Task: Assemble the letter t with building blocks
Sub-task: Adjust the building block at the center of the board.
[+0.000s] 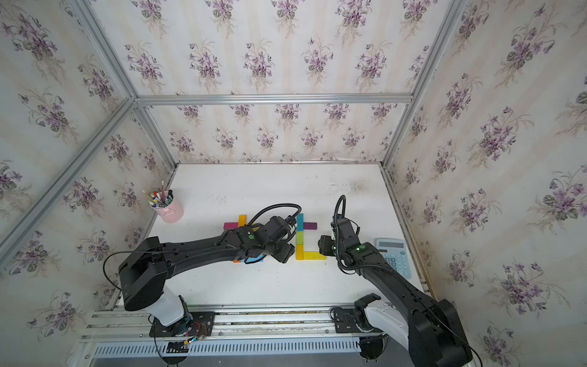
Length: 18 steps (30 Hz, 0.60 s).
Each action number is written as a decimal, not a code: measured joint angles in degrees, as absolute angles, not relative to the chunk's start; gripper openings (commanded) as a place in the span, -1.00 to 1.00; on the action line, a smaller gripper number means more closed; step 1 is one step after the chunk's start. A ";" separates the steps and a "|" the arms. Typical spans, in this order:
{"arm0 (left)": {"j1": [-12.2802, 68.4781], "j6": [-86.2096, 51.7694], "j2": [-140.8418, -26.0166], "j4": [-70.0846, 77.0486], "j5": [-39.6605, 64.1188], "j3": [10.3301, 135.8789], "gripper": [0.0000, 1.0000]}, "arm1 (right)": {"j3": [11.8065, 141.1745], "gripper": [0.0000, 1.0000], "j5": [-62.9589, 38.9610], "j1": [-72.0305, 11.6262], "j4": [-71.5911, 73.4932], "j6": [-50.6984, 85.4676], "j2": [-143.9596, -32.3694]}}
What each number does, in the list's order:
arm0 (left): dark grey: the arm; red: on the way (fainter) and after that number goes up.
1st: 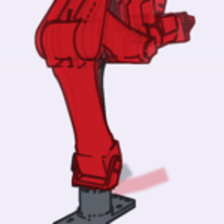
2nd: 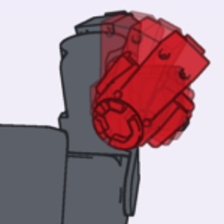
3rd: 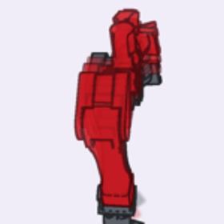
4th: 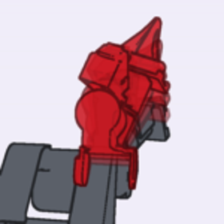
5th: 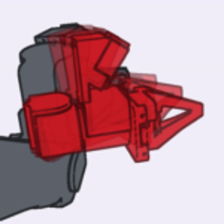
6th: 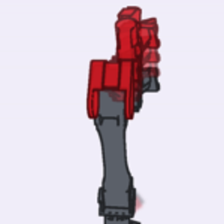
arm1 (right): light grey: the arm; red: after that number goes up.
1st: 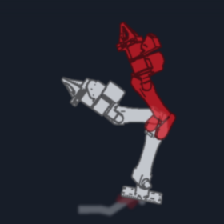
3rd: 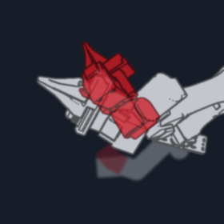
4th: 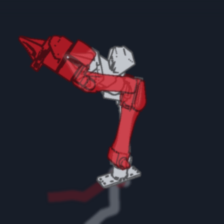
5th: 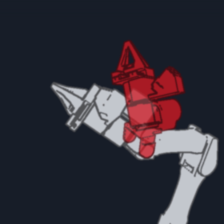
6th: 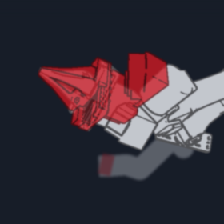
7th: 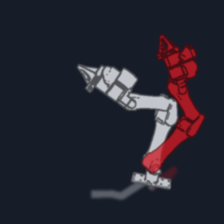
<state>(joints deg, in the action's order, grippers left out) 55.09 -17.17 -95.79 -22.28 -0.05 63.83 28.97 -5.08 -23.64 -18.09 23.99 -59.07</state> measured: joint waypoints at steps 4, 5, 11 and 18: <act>54.98 -22.17 -96.95 -23.33 -0.82 63.31 -0.19 | 26.04 0.19 -7.84 -25.08 -16.91 25.02 -55.72; 55.02 -23.20 -97.49 -23.51 -0.97 63.37 -0.19 | 25.23 0.20 -8.60 -25.47 -16.53 25.39 -54.54; 54.98 -27.70 -101.78 -24.12 -1.37 65.65 -0.17 | 23.94 0.25 -10.00 -28.80 -15.94 25.78 -51.53; 54.35 -32.01 -103.92 -23.46 0.21 66.04 -0.21 | 23.99 0.28 -10.39 -33.10 -15.70 25.93 -53.58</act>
<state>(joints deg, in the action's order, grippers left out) 54.35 -32.01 -103.92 -23.46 0.21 66.04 23.99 -10.39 -33.10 -15.70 25.93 -53.58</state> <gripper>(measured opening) 0.401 0.632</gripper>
